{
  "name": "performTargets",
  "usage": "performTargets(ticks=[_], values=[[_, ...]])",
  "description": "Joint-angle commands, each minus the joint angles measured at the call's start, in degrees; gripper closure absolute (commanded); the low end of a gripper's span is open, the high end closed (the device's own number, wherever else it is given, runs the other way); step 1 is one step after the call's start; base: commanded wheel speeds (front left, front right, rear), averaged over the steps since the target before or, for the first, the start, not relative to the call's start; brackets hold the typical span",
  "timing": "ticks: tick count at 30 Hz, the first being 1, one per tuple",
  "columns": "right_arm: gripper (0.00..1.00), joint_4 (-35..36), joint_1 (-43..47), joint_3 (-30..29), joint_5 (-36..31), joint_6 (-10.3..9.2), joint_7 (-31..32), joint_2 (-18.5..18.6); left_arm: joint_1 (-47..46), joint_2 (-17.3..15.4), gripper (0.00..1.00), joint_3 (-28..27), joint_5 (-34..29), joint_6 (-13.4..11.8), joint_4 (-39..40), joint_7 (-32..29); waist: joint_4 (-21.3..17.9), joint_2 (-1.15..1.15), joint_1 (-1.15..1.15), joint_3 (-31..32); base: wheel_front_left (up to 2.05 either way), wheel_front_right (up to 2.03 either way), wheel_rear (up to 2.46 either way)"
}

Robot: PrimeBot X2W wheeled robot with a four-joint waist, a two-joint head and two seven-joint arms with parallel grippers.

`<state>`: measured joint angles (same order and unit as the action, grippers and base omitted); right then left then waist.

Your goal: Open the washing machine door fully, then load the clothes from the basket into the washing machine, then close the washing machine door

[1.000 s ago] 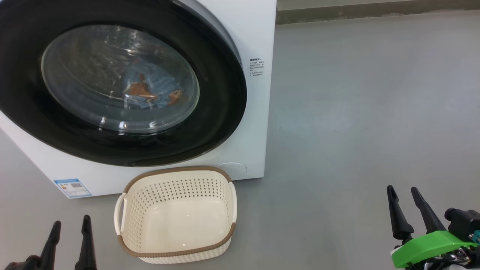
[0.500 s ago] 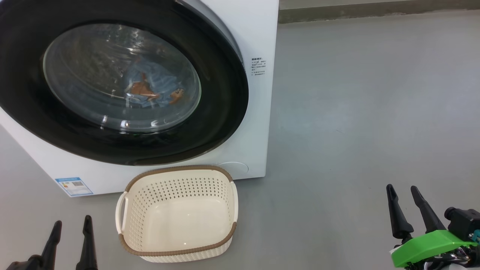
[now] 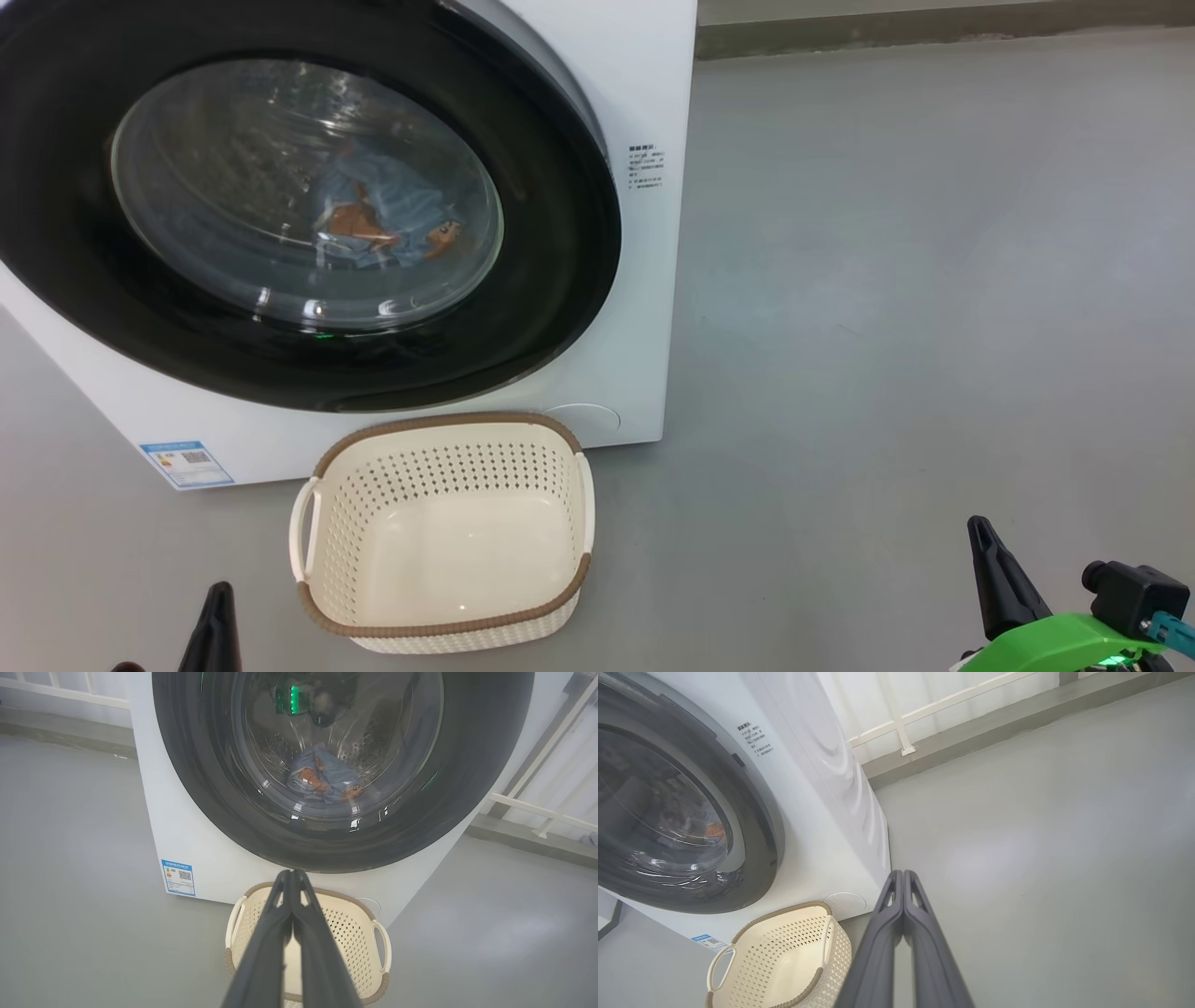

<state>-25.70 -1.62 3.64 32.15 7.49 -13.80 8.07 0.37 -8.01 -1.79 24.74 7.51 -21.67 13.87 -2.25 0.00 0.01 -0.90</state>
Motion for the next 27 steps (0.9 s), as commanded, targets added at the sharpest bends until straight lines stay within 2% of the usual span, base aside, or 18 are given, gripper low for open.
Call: performTargets(ticks=[1, 5, 27], values=[[1.00, 1.6, -1.4, -0.5, 1.5, 0.00, 0.4, 0.7, -1.1, -1.0, 1.00, -0.5, 1.8, 0.0, 1.5, -0.6, 0.0, 0.00, 0.08, 0.1, 0.00, 0.00, 0.00], [1.00, 1.9, -1.5, -0.8, 3.4, 0.00, 1.1, 0.5, -1.3, -0.8, 1.00, -0.6, 4.0, 0.0, 1.7, -1.2, 0.1, 0.00, -0.01, 0.0, 0.00, 0.00, 0.00], [1.00, 3.7, -2.2, -2.6, 14.4, 0.00, 4.8, -0.6, -2.4, 0.4, 1.00, -1.4, 16.2, 0.0, 2.7, -4.9, 0.5, 0.00, -0.01, 0.2, 0.00, 0.00, 0.00]])
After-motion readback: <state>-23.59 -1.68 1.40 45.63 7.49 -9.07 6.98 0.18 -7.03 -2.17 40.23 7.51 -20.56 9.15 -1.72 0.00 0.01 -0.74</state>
